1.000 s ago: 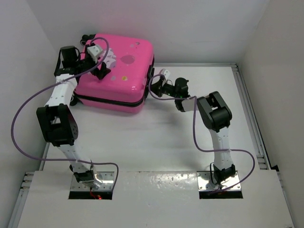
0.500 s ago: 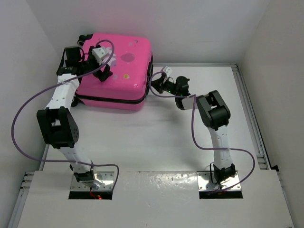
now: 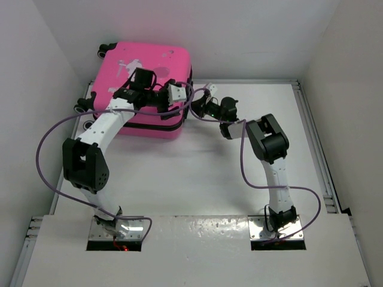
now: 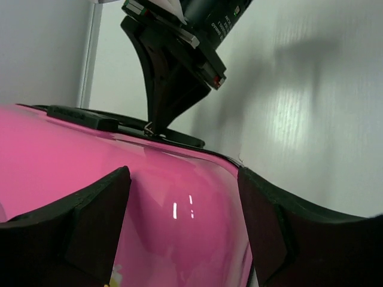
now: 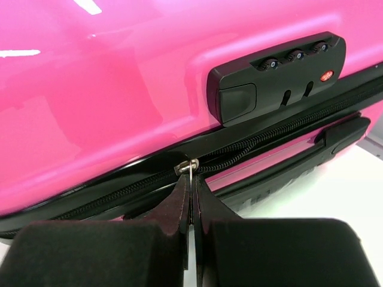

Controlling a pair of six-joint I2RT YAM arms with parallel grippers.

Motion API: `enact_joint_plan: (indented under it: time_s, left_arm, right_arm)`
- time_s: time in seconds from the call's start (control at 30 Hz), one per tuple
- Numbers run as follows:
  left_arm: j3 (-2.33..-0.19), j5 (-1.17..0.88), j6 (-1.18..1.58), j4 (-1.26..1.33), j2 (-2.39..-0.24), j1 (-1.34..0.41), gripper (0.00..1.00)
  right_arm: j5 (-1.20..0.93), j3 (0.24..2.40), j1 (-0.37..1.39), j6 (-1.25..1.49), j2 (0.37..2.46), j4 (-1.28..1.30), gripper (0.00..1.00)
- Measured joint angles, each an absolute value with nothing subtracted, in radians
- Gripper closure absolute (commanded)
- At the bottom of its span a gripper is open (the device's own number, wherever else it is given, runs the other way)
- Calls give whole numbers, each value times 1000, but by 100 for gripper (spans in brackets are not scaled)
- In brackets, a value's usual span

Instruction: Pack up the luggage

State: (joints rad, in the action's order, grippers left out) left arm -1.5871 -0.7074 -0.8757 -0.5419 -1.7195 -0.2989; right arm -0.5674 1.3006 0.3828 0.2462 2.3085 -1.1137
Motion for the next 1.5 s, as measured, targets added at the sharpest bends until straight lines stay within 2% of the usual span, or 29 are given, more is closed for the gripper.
enact_joint_plan:
  time_s: [0.23,0.37,0.57,0.83,1.0,1.03,1.07,1.13,1.2,1.23,1.27,1.33,1.43,1.5]
  left_arm:
    - [-1565,-467,-969,-504,-1737,-389,34]
    - [-1556,-340,-994,-437,-1765,-427,34]
    - [-1514,-275,-1037,-361,-1768,-432,45]
    - [-1531,-254,-1056,-364,-1789,-431,49]
    - [-1551,-272,-1046,-386,-1798,-424,49]
    - [-1552,-274,-1044,-387,-1799,-423,46]
    - [-1554,-278,-1037,-388,-1799,-422,38]
    - [-1561,-304,-1019,-406,-1800,-415,29]
    - [-1574,-344,-986,-427,-1803,-403,20]
    - [-1583,-369,-962,-434,-1805,-393,18]
    - [-1589,-400,-929,-431,-1806,-379,13]
    - [-1597,-480,-851,-406,-1806,-338,11]
    - [-1601,-559,-715,-338,-1798,-271,10]
    - [-1600,-602,-616,-317,-1790,-231,10]
  right_arm:
    - [-543,1321,390,295,2330,-1122,100]
    - [-521,1389,390,307,2376,-1118,100]
    - [-482,1542,390,311,2479,-1111,100]
    - [-353,1826,385,257,2648,-1044,100]
    - [-281,2103,377,216,2798,-949,100]
    - [-271,2148,376,211,2824,-934,100]
    - [-260,2179,375,205,2844,-924,100]
    - [-244,2179,375,202,2848,-913,99]
    - [-229,2136,376,206,2833,-937,90]
    - [-218,2092,377,210,2817,-963,80]
    - [-210,2045,376,215,2792,-981,59]
    - [-194,1948,374,250,2734,-996,44]
    - [-182,1789,363,310,2634,-994,41]
    - [-173,1708,354,366,2573,-979,48]
